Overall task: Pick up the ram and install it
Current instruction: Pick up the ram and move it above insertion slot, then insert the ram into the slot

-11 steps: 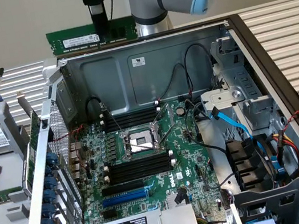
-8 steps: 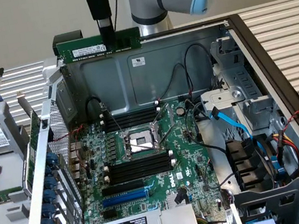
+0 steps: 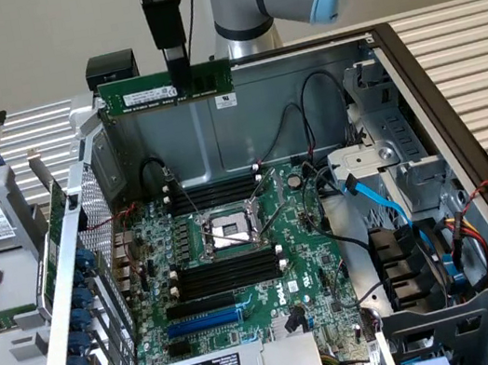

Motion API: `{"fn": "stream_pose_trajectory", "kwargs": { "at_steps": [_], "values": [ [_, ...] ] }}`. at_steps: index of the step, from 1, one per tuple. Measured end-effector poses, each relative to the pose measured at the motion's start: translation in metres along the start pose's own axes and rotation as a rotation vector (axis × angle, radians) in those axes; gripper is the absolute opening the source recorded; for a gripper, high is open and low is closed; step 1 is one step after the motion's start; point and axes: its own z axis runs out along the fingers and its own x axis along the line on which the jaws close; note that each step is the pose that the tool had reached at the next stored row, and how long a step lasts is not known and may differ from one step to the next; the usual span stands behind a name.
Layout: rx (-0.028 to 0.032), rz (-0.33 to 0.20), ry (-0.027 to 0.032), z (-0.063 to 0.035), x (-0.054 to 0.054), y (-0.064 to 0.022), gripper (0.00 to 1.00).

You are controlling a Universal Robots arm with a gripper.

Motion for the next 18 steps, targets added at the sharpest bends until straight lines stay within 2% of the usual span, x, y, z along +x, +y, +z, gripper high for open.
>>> {"fn": "stream_pose_trajectory", "kwargs": {
  "at_steps": [8, 18],
  "values": [
    [0.0001, 0.000, -0.0004, 0.0066, -0.0027, 0.0000, 0.13],
    [0.0003, 0.000, -0.0002, 0.0075, -0.0031, 0.0000, 0.13]
  ]
}}
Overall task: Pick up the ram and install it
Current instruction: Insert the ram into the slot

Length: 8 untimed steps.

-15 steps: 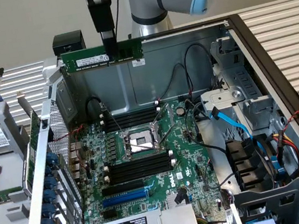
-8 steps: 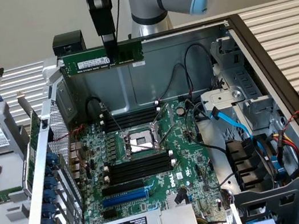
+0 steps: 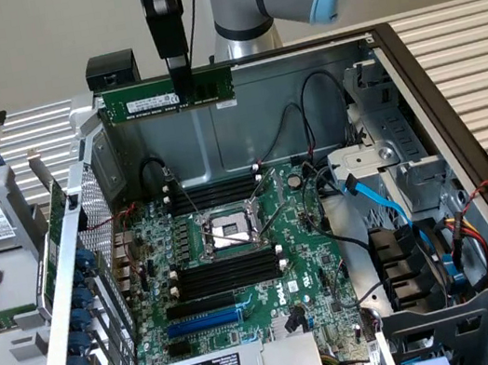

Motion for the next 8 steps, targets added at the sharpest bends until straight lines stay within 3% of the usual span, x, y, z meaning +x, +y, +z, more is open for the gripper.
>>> {"fn": "stream_pose_trajectory", "kwargs": {
  "at_steps": [8],
  "values": [
    [0.0004, 0.000, -0.0001, 0.0111, 0.000, 0.0006, 0.13]
  ]
}}
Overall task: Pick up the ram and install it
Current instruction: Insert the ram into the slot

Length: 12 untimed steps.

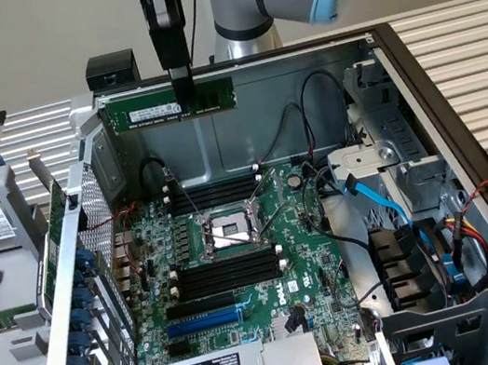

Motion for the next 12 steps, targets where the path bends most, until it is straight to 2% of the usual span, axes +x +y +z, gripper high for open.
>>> {"fn": "stream_pose_trajectory", "kwargs": {
  "at_steps": [12],
  "values": [
    [-0.0012, 0.000, -0.0005, 0.0218, 0.000, 0.0000, 0.13]
  ]
}}
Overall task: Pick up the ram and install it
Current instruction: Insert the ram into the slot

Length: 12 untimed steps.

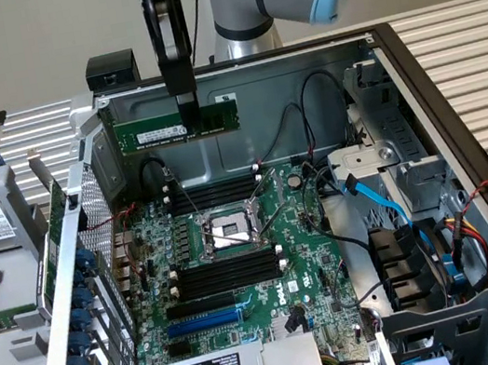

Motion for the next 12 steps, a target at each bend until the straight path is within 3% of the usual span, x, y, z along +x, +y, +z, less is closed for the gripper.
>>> {"fn": "stream_pose_trajectory", "kwargs": {
  "at_steps": [10, 12],
  "values": [
    [0.0001, 0.000, -0.0001, 0.0189, 0.000, -0.0082, 0.13],
    [-0.0001, 0.000, 0.0025, 0.0219, 0.000, -0.0088, 0.13]
  ]
}}
